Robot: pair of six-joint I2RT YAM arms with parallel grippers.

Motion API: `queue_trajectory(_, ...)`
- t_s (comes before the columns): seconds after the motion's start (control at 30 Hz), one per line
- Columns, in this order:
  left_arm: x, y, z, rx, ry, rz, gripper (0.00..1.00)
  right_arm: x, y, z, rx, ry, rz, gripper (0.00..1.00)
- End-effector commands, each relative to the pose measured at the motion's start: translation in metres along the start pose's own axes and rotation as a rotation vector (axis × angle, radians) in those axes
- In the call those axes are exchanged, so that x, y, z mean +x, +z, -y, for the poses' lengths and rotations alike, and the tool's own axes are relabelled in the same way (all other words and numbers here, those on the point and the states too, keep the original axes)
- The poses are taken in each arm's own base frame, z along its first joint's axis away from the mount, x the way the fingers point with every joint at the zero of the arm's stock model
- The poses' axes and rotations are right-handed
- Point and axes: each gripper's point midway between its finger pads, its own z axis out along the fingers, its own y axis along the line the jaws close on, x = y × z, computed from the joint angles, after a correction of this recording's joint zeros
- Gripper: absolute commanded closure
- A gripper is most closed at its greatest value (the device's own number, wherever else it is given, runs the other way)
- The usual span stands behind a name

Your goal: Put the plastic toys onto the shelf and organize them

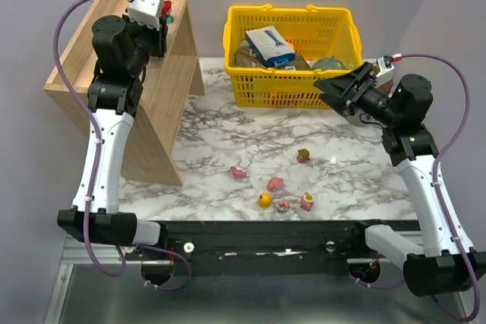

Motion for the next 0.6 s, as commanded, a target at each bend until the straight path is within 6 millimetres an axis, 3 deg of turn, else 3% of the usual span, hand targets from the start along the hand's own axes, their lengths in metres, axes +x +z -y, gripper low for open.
queue_trajectory(0.0, 0.035, 0.016, 0.002, 0.009, -0.015, -0.070, 0.52, -0.005, -0.003, -0.009, -0.017, -0.020, 0.022, 0.14)
queue_trajectory(0.57, 0.018, 0.007, 0.002, 0.011, -0.013, -0.025, 0.43, -0.006, -0.003, -0.011, -0.023, -0.023, 0.023, 0.14)
